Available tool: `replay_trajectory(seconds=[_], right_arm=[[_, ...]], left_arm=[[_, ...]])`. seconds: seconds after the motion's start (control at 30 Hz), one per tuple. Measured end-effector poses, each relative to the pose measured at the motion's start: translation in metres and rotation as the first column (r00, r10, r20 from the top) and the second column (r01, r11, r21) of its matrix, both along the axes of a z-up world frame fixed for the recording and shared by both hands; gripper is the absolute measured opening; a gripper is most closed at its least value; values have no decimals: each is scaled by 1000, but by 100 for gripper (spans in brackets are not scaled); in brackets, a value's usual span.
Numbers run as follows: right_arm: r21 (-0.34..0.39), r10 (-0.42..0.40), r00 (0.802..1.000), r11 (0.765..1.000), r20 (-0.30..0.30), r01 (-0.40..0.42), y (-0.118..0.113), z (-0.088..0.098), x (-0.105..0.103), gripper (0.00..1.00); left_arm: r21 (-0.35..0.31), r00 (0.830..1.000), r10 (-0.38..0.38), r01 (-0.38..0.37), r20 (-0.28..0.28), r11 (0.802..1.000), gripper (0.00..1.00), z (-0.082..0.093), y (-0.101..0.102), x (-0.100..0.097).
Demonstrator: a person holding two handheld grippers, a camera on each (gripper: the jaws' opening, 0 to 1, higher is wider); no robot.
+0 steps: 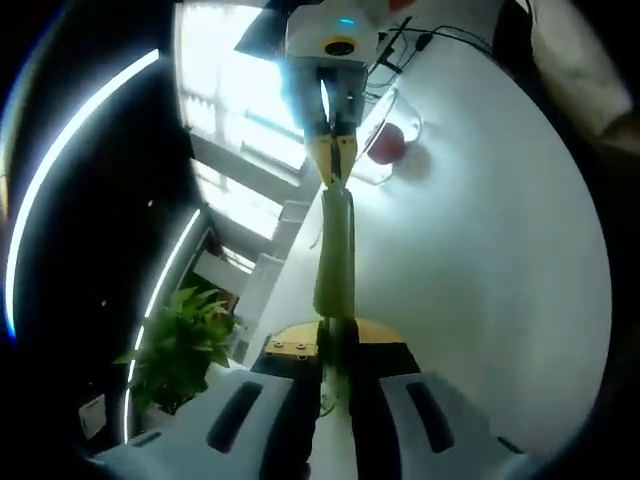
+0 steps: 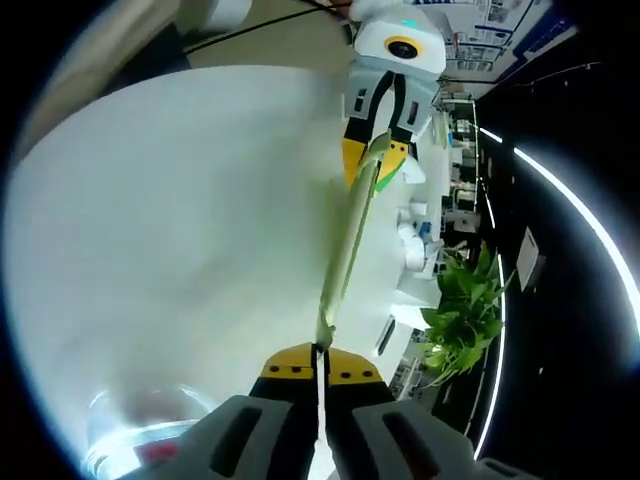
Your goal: Pick up the tomato from the tabletop place it into the food storage container close the lid and lock the latches
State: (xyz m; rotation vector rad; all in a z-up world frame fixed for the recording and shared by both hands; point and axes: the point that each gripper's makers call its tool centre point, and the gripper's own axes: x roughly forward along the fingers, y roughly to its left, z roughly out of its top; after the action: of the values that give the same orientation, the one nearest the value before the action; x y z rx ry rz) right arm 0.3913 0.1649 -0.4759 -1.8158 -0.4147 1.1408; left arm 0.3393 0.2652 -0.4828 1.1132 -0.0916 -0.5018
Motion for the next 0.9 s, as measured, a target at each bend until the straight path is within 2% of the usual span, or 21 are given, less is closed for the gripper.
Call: replay_trajectory(seconds=[0.07,0.2,0.47,0.6,0.67,0.73,0.9], right_arm=[[5,-4,1000,1000,3,4,-2,-2,1,0],[12,-9,1000,1000,7,8,-4,-4,5,0],[27,-13,1000,1000,20,12,-5,-7,10,0],[54,-25,999,998,39,23,-6,2,15,0],[81,-43,998,996,39,40,-7,8,17,5],[91,-46,997,995,54,41,-10,14,19,5],[134,-76,996,988,37,71,-21,28,20,10]], left_arm=[[16,1000,-1,1,22,1000,0,5,-2,-1],[20,1000,-11,10,29,1000,0,12,-5,-1],[43,999,-20,19,34,999,0,14,-6,-1],[33,999,-18,16,51,999,0,19,-5,0],[34,998,-18,16,58,999,0,21,-5,0],[47,998,-19,15,66,999,0,23,-6,0],[51,997,-22,18,77,999,0,28,-9,1]])
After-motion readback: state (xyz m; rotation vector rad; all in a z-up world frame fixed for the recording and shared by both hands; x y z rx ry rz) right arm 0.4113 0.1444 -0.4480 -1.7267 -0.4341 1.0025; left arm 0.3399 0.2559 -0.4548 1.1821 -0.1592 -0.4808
